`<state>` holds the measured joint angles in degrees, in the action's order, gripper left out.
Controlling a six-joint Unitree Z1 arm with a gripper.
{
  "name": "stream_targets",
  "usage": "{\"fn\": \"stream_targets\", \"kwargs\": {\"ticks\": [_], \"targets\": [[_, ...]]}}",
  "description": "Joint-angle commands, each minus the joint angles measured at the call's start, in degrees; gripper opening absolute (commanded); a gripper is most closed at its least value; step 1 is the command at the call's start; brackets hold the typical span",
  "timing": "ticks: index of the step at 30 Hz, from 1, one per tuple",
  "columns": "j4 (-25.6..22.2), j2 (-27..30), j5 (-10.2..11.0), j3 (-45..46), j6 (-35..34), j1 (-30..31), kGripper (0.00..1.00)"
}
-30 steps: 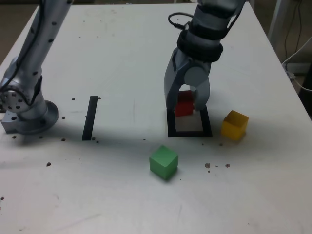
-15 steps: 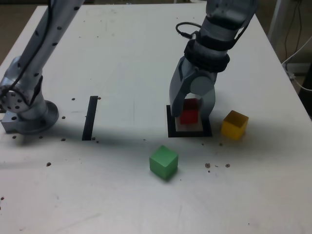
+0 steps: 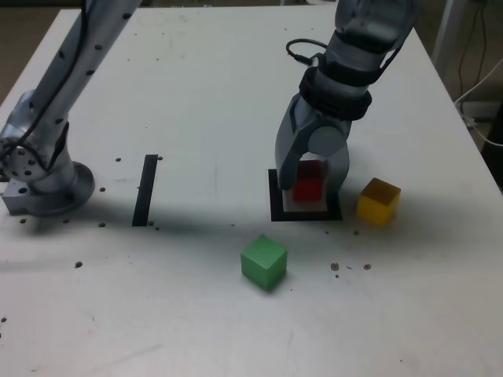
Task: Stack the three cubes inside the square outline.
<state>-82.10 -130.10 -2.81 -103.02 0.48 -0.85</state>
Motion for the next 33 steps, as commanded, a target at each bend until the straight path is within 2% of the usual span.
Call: {"fn": "stream_targets", "kwargs": {"ticks": [1, 18, 28, 33], "targets": [[0.09, -0.01, 0.20, -0.12, 0.13, 0.07, 0.90], [-0.62, 1.48, 0.84, 0.54, -0.01, 0.08, 0.99], [-3.27, 5.48, 5.62, -0.84, -1.96, 0.22, 0.99], [-4.61, 5.26, 6.82, -4.86, -1.16, 0.96, 1.00]]}}
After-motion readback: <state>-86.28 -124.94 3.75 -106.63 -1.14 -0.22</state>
